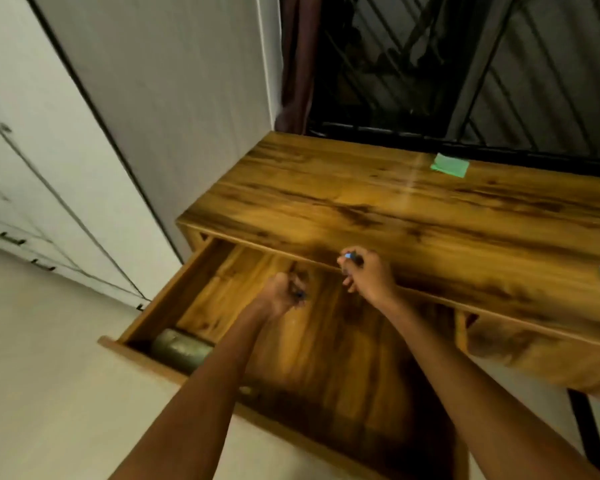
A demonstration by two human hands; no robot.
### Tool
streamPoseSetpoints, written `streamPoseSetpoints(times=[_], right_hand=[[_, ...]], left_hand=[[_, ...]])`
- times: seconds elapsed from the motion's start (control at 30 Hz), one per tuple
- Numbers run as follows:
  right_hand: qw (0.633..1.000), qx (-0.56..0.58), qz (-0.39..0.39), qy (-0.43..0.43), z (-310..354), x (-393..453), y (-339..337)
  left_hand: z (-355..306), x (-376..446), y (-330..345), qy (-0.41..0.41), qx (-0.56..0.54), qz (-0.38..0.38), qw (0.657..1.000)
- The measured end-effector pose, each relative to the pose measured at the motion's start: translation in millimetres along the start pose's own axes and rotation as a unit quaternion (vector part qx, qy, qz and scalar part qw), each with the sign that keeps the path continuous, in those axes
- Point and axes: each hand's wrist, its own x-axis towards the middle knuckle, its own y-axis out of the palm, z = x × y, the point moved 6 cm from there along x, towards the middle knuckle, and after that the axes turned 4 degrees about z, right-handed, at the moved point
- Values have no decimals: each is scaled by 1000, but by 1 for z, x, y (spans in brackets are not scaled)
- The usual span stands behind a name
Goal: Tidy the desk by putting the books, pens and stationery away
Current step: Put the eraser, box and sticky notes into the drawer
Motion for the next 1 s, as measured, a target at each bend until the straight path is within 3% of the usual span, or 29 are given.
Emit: streamPoseSetpoints(times=[0.07,0.27,0.47,0.73,0.87,1.0], right_hand=[[998,3,52,34,-13,-19,55],[971,-47,188,138,-46,-66,159],[965,-15,170,200,-73,-86,190],[979,-13,135,149,-82,-82,229],[991,-50,79,99,-69,-86,221],[992,-18,86,91,-67,-81,210]], left_hand=[[38,-15,-10,-30,9,19,999],[124,-31,-28,-60,239,38,969],[139,-38,-14,-18,384,94,918],[167,-32,0,11,502,108,858],[168,-28,-1,16,511,127,850],[156,-24,-6,15,464,140,874]])
